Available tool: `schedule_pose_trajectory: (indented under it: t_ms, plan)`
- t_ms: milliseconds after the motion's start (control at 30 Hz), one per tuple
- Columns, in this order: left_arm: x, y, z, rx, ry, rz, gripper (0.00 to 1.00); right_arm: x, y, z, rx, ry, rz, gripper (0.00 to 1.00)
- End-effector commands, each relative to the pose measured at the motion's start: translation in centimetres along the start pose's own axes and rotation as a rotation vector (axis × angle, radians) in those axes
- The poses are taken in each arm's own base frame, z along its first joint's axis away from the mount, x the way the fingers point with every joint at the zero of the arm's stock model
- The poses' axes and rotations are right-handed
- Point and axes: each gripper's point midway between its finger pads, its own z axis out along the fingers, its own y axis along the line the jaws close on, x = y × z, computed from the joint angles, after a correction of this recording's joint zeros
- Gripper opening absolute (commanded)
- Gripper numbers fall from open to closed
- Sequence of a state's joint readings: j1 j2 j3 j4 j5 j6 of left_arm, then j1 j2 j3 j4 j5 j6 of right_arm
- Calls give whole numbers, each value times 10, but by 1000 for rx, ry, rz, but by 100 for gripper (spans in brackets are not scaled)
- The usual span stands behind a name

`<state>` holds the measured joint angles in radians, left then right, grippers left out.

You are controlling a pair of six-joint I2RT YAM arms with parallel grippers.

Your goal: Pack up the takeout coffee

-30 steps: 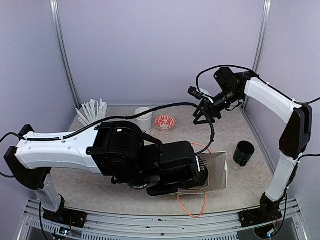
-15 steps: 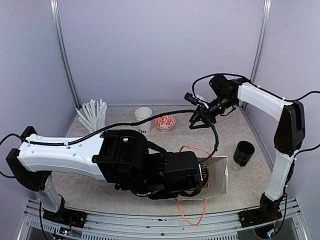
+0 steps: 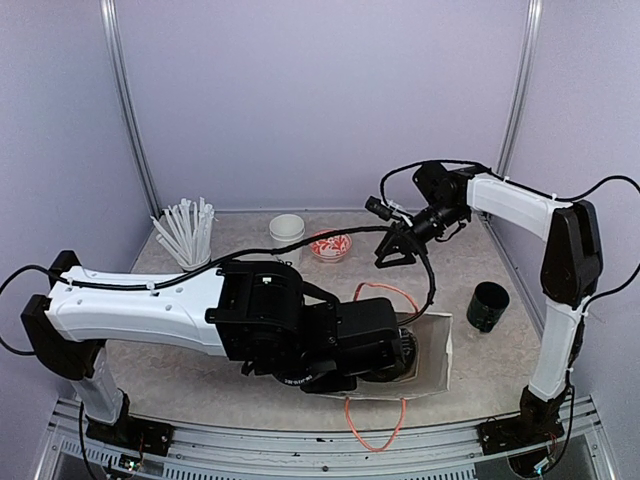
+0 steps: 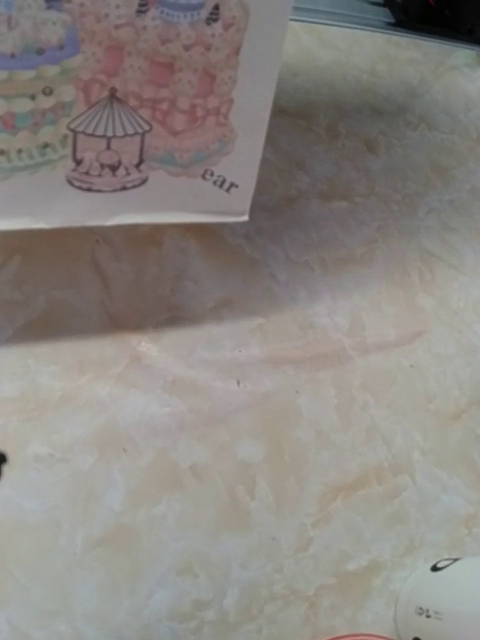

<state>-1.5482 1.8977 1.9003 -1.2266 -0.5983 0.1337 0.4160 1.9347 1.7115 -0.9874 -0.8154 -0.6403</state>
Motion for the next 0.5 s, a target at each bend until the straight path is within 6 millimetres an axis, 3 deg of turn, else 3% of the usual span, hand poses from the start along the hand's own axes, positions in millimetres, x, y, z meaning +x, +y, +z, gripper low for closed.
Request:
schedule_pose_trajectory:
  t_ms: [0,467]
  plan:
    - [-5,-3,7,46,-21,4,65,5,2,12,-44,-5,13,54]
    - [0,-6,24,64,-3,54,65,28,0,38,-108,32,37,55]
